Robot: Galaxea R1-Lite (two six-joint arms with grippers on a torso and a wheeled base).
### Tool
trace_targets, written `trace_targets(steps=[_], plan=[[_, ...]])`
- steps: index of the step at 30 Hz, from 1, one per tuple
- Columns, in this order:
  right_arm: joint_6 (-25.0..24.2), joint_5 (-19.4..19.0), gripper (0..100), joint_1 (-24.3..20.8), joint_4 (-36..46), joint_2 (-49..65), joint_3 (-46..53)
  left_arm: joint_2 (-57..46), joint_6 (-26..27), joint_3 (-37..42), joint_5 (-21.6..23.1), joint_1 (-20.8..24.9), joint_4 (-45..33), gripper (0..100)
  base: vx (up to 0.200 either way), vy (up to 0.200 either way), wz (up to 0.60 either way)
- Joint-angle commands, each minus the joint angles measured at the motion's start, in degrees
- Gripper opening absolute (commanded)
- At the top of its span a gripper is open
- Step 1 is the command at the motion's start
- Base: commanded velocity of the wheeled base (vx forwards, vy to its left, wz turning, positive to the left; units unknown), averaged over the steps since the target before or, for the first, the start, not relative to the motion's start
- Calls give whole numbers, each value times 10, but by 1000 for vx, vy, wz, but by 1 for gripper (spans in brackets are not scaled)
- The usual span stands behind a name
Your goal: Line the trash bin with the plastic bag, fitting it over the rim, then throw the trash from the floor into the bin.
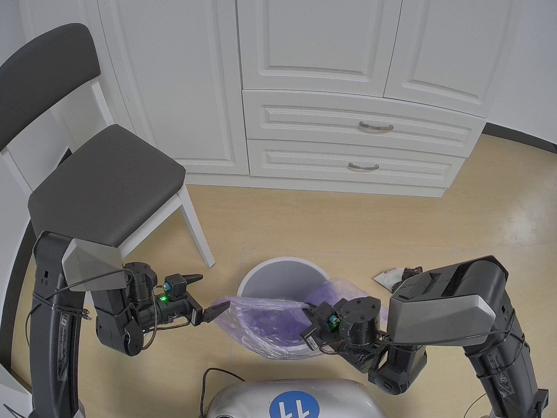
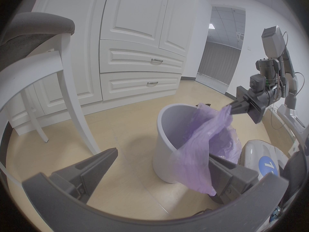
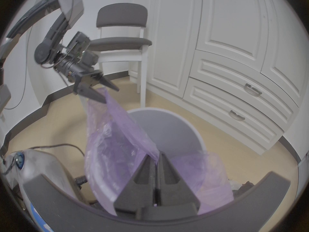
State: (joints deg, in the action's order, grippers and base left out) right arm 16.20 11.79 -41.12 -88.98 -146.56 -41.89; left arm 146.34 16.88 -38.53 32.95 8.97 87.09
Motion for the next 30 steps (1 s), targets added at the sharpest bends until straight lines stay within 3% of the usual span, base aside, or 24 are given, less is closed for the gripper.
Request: trace_targets(steps=[1, 3, 4, 11, 14, 18, 20, 21, 30], plan=[[-23, 27, 0, 6, -10, -7, -65, 2, 0, -2, 0, -1, 0, 100, 0, 0, 0], [-29, 39, 0, 6, -10, -13, -83, 2, 0, -2, 0, -1, 0, 100, 0, 0, 0], [-41, 61, 0, 6, -10, -32, -141, 0, 0, -2, 0, -1, 1, 100, 0, 0, 0], [-57, 100, 0, 1, -7, -124, -377, -5, 0, 3, 1, 0, 4, 100, 0, 0, 0], [-67, 110, 0, 6, 9, -163, -457, -13, 0, 3, 1, 0, 4, 100, 0, 0, 0], [-86, 161, 0, 21, 75, -212, -604, -13, -1, 1, 1, 3, 4, 100, 0, 0, 0], [-87, 165, 0, 23, 77, -222, -627, -13, -1, 0, 1, 5, 4, 100, 0, 0, 0], [-86, 181, 0, 32, 94, -261, -711, -14, 0, 3, 1, 9, 4, 100, 0, 0, 0], [-103, 185, 0, 34, 115, -266, -725, -18, 1, 5, 1, 13, 4, 100, 0, 0, 0]])
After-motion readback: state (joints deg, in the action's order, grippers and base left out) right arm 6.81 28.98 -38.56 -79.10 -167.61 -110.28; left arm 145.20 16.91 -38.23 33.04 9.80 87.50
